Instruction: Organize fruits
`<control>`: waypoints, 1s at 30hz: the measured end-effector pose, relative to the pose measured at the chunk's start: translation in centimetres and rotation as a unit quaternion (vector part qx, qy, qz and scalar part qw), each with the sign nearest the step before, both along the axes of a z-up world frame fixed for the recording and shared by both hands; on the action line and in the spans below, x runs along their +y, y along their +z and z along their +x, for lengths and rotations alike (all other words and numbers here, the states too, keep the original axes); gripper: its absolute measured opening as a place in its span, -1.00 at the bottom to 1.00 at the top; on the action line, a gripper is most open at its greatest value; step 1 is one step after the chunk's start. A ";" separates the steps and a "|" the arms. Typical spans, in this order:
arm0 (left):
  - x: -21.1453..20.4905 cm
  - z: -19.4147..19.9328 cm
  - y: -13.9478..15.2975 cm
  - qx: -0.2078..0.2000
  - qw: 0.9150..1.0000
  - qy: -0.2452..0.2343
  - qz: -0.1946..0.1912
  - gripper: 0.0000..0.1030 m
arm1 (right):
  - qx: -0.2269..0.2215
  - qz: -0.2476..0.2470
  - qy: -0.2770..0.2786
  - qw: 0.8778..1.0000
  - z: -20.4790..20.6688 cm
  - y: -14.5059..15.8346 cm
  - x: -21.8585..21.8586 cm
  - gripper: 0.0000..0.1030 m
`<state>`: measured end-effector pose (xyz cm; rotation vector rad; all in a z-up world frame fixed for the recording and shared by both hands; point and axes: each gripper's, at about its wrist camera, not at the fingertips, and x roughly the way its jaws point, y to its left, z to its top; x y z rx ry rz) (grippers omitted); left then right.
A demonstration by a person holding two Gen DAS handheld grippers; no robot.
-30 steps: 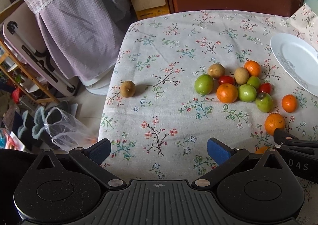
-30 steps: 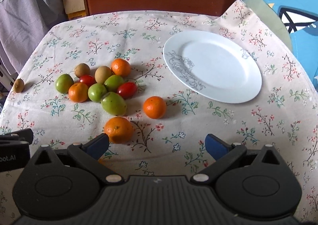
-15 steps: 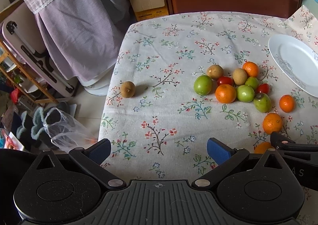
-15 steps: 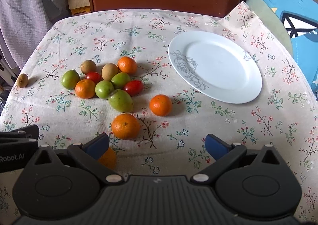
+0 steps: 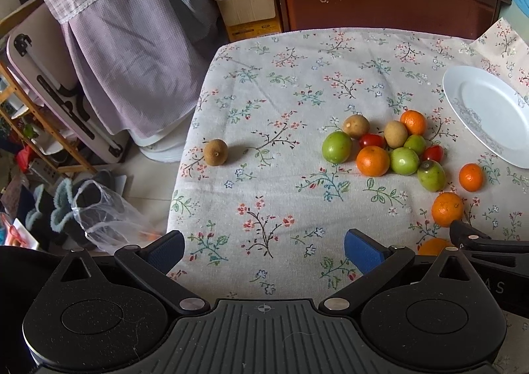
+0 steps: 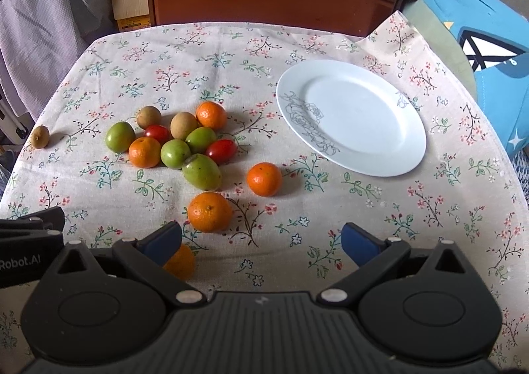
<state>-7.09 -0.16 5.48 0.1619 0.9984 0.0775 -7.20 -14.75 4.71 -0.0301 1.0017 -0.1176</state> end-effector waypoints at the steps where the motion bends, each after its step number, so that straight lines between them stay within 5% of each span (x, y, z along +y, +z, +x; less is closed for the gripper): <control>1: 0.0 0.0 0.0 0.000 1.000 0.000 0.000 1.00 | -0.001 -0.001 0.000 1.000 0.0 0.0 0.0 0.98; 18: 0.3 -0.5 0.3 -0.006 1.000 -0.006 -0.012 1.00 | -0.005 0.000 0.001 1.000 -0.3 0.3 0.0 0.98; 30: 3.5 -0.1 -0.4 -0.007 0.999 0.000 -0.036 1.00 | -0.020 0.047 -0.013 0.999 -0.7 0.6 -1.8 0.98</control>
